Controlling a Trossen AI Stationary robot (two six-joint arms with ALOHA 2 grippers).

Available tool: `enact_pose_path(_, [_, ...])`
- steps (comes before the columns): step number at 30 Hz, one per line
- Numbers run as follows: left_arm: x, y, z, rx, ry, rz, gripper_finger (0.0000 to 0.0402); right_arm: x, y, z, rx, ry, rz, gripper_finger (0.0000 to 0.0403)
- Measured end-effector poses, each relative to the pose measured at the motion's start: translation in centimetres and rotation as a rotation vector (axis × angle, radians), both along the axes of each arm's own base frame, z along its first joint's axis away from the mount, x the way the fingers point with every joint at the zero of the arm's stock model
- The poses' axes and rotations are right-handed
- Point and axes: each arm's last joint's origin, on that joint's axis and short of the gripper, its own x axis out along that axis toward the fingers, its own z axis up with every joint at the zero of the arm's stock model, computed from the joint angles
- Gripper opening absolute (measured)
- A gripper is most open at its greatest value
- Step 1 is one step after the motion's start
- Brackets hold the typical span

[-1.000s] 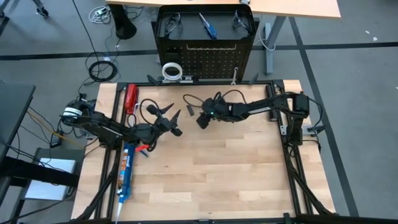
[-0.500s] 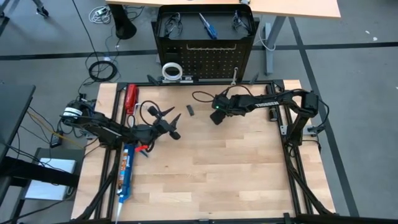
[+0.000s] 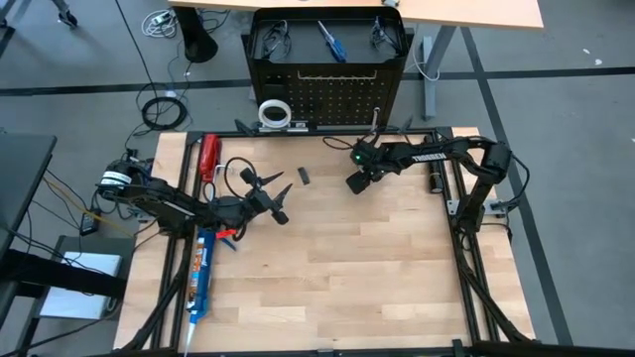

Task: Hang tools onto peg board
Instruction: Hang the wrench onto the black pegboard

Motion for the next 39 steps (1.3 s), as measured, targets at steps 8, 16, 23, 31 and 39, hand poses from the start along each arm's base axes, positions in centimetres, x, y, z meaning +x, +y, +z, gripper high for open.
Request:
enact_pose_path(8, [0.0, 0.0, 0.0, 0.001, 0.001, 0.002, 0.0202, -0.4, 1.1, -0.9, -0.019, 0.02, 0.015, 0.0164])
enact_pose_path(16, [0.0, 0.0, 0.0, 0.005, 0.003, -0.014, 0.0202, 0.2, 2.8, -1.1, -0.049, 0.057, 0.089, 0.0091])
enact_pose_path(23, [0.4, -0.6, -0.1, -0.025, -0.019, -0.262, 0.0202, 0.6, 3.8, -1.1, -0.062, 0.069, 0.157, 0.001])
enact_pose_path(31, [2.5, -1.0, -0.5, -0.167, 0.178, -0.287, 0.0202, 0.7, 6.7, 0.6, 0.037, -0.002, 0.33, 0.0005])
enact_pose_path(39, [3.6, -1.0, 0.1, -0.148, 0.319, -0.26, 0.0202, 0.3, 9.3, 4.0, 0.007, -0.093, 0.466, 0.0003])
